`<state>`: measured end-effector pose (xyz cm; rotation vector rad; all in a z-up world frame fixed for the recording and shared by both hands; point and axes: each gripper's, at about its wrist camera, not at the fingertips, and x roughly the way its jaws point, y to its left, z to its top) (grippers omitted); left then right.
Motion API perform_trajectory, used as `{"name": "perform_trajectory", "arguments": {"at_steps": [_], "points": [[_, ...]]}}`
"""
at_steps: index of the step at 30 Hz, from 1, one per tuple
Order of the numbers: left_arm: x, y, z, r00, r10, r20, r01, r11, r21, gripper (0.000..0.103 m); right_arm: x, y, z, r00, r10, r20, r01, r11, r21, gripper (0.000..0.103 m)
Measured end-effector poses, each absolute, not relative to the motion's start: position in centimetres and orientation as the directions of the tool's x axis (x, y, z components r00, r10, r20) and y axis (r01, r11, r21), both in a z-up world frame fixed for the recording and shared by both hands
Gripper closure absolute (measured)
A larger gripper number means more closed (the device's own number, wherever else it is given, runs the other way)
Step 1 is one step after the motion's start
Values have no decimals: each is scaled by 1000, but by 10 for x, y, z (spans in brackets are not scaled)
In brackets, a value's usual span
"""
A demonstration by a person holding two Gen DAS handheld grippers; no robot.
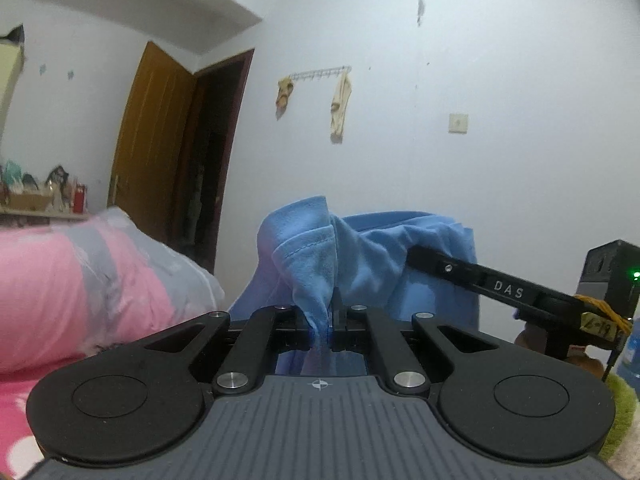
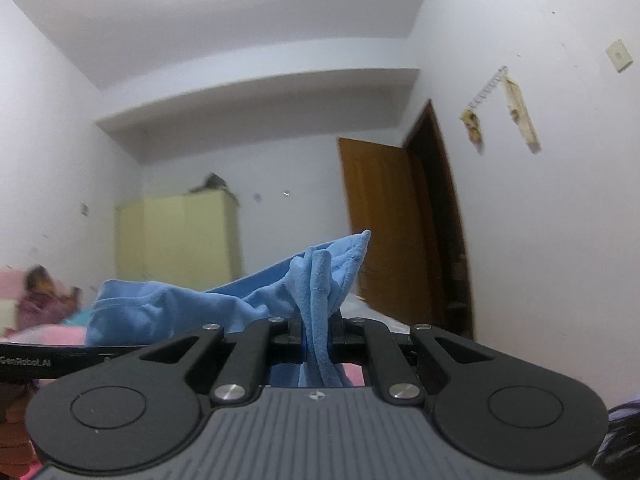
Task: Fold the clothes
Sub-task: 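Hold the lifted T-shirt up with both tools closed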
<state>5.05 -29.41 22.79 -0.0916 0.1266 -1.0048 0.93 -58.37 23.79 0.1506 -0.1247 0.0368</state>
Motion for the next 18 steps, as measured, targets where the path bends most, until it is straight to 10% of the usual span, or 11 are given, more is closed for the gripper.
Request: {"name": "perform_trajectory", "arguments": {"at_steps": [18], "points": [[-45, -122, 197, 494, -855, -158, 761, 514, -396, 100, -114, -431, 224, 975, 221, -3, -211, 935, 286, 95]]}}
